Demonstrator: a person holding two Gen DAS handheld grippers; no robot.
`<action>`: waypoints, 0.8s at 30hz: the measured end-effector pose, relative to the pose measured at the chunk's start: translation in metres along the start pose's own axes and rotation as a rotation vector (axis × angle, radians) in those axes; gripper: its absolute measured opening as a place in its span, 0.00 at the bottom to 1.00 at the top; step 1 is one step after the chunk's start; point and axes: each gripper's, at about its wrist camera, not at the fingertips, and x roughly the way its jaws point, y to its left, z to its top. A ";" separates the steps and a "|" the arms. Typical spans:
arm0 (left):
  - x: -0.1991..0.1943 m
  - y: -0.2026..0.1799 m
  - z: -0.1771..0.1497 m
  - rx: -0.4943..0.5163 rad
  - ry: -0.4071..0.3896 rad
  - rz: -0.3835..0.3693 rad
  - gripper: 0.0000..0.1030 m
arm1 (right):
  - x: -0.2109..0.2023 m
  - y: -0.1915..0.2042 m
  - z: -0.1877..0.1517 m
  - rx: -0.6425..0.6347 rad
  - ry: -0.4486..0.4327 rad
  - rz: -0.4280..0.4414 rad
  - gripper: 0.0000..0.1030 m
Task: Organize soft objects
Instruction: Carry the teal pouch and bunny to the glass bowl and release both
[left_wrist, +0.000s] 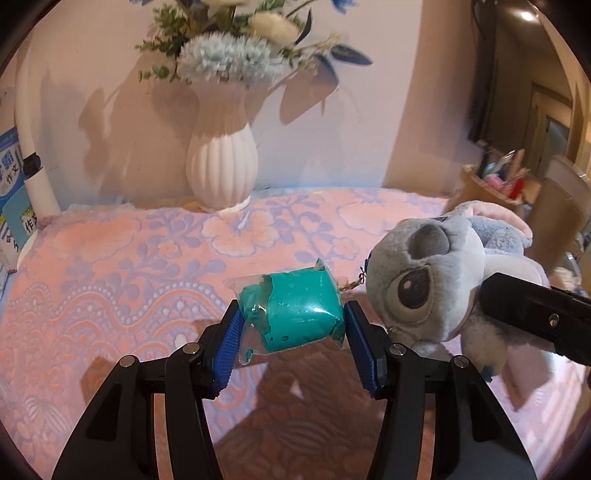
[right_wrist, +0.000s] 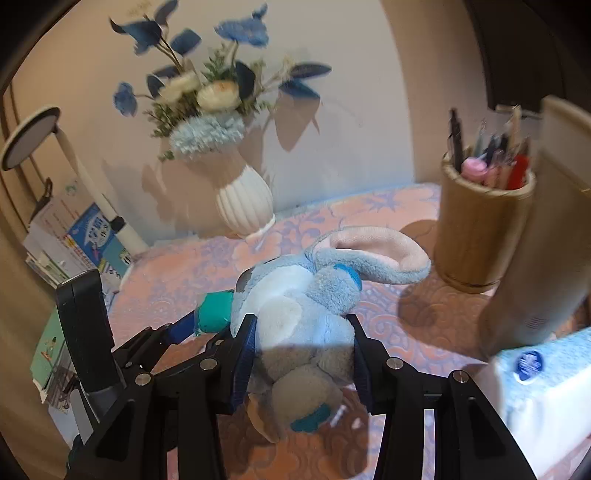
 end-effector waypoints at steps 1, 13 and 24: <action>-0.009 -0.003 0.000 -0.001 -0.007 -0.011 0.50 | -0.007 -0.001 -0.001 0.003 -0.010 0.003 0.44; -0.092 -0.099 -0.004 0.113 -0.059 -0.184 0.50 | -0.139 -0.047 -0.043 0.023 -0.109 -0.039 0.44; -0.114 -0.231 0.007 0.277 -0.065 -0.387 0.50 | -0.254 -0.145 -0.052 0.167 -0.276 -0.160 0.44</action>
